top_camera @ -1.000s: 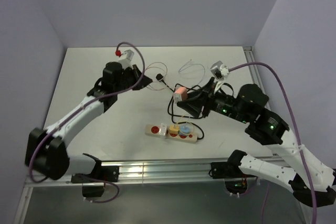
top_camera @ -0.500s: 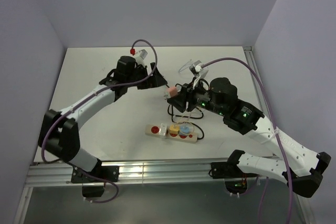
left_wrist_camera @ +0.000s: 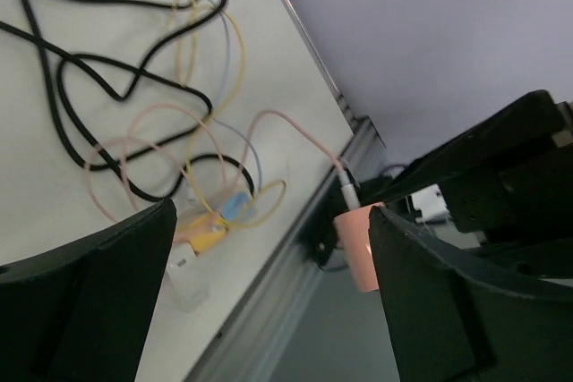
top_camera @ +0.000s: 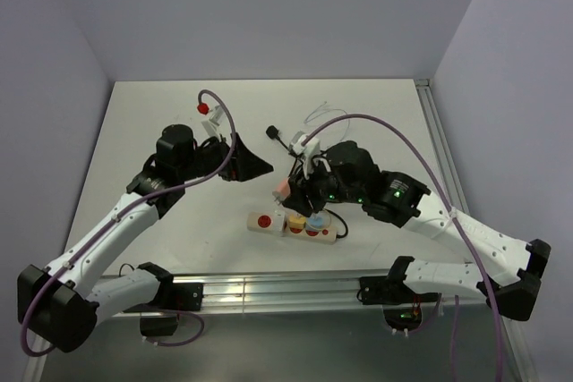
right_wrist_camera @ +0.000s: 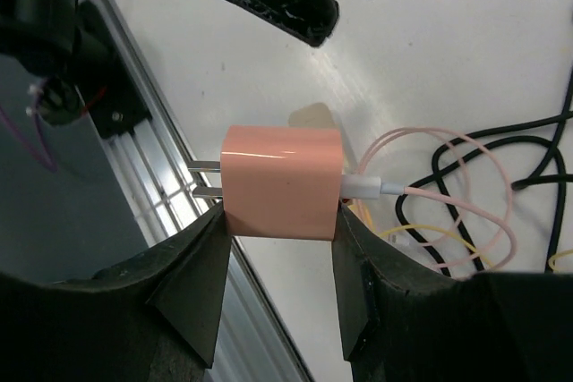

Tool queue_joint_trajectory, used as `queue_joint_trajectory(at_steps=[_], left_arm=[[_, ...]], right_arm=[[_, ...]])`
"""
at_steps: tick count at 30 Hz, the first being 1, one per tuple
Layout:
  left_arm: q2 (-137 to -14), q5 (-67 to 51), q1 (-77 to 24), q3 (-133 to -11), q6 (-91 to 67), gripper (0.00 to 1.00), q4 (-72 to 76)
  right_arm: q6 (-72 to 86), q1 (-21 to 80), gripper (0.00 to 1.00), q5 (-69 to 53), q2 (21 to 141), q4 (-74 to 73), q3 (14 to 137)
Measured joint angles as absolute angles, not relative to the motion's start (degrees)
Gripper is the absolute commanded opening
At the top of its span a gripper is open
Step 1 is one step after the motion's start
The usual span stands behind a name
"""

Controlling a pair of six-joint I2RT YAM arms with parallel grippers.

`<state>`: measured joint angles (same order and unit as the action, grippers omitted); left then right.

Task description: Insert the plug

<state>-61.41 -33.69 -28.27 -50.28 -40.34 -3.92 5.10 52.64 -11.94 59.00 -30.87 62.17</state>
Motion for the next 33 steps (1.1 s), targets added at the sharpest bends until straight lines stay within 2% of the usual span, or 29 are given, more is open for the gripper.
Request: queue_joint_trajectory(at_steps=[2,5,9,11,18,25,27,29,31,32,33], left_arm=[[-60.4,-36.6,-28.4,-48.4,-41.8,0.9,-2.9],[-59.4,-39.4,-29.4,-46.8,-43.4,0.79,-2.0],[-58.3,-40.2,-32.1,-46.7,-44.2,0.7,-1.9],[-57.8,-40.4,-33.3,-46.7,-44.3,0.58,-1.7],[-57.5,-40.5,-36.6,-45.5,-44.5,0.6,-1.5],[-57.6,-39.7,-38.0,-44.7,-45.1,0.52,-0.7],[-57.7,-39.7,-38.4,-44.7,-45.7,0.41,0.0],[-58.0,-39.8,-38.7,-44.7,-46.4,0.22,0.7],[-58.4,-39.5,-38.9,-44.7,-48.0,0.0,1.3],[-58.7,-39.1,-39.0,-44.7,-49.0,0.0,1.6],[-58.8,-38.7,-39.0,-44.7,-49.5,0.0,1.7]], right_arm=[[4.0,55.7,0.0,-9.8,60.2,-31.8,62.3],[3.0,59.1,0.0,-7.3,61.3,-32.3,62.7],[2.6,60.3,0.0,-4.6,62.1,-32.1,63.4],[2.5,60.5,0.0,-3.5,62.1,-32.1,63.4],[2.4,60.8,0.0,-1.5,62.1,-31.7,63.4],[2.5,61.0,0.0,-1.1,61.5,-31.8,63.4],[2.5,61.1,0.0,-1.1,61.1,-31.7,63.4],[2.4,61.2,0.01,-0.6,60.8,-31.8,63.4],[2.2,61.2,0.17,0.5,60.7,-32.1,63.4],[1.9,61.3,0.36,1.3,60.7,-32.2,63.4],[1.7,61.4,0.46,2.1,60.7,-32.4,63.4]])
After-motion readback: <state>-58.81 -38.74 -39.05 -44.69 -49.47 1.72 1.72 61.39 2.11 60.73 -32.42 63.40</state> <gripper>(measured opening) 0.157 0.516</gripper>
